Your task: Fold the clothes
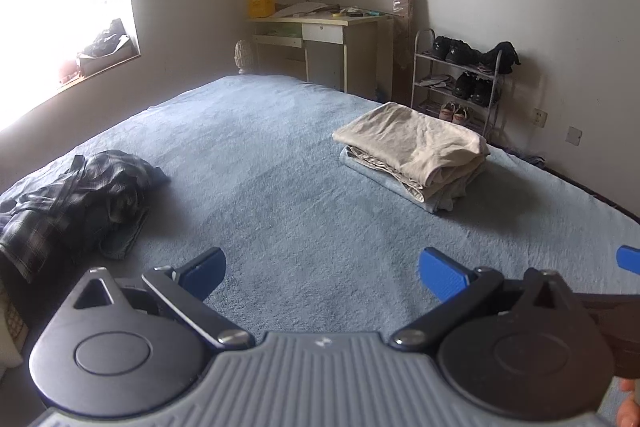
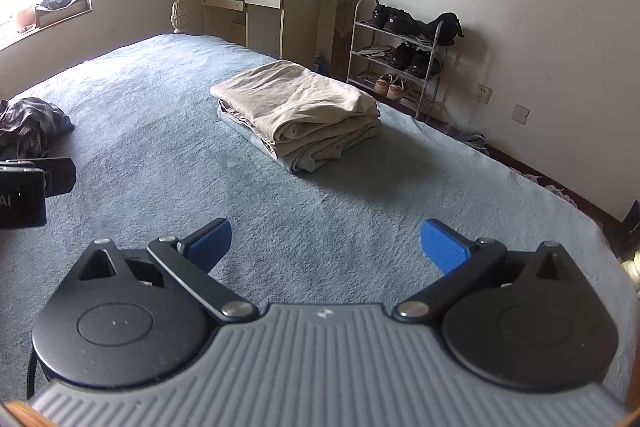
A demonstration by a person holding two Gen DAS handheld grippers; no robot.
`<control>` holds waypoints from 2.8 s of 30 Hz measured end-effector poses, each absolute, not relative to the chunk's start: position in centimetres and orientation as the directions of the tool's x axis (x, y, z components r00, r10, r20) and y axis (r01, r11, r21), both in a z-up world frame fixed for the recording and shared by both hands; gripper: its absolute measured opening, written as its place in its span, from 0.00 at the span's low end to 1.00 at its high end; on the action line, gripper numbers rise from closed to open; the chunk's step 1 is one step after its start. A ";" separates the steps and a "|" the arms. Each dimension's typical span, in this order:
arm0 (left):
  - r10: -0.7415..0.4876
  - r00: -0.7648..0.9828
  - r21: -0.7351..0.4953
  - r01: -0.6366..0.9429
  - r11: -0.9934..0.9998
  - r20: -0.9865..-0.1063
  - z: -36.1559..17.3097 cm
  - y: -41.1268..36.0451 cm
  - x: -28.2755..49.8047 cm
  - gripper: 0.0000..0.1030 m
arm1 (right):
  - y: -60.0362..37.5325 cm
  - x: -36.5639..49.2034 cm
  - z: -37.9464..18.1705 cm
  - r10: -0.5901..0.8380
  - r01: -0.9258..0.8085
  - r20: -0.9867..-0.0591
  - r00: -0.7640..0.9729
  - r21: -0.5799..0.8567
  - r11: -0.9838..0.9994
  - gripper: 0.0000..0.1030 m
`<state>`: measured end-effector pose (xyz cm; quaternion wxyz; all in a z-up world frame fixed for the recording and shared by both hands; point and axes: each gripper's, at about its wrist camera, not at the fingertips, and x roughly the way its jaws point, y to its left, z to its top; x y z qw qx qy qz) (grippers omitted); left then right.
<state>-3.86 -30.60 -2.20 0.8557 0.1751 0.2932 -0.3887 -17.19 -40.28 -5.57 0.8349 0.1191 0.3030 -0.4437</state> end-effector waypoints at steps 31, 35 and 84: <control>-0.579 0.474 -0.014 0.766 0.643 -0.663 -2.5 -30.4 -3.4 1.00 | -40.2 -17.0 -5.8 -0.684 0.811 -0.606 0.406 -0.106 0.575 0.99; -0.578 0.473 -0.017 0.764 0.645 -0.665 -2.6 -30.4 -3.3 1.00 | -40.1 -17.0 -5.8 -0.685 0.812 -0.606 0.403 -0.108 0.574 0.99; -0.559 0.477 -0.017 0.750 0.661 -0.678 -2.8 -30.4 -3.3 1.00 | -40.3 -17.0 -5.9 -0.702 0.821 -0.605 0.376 -0.134 0.556 0.99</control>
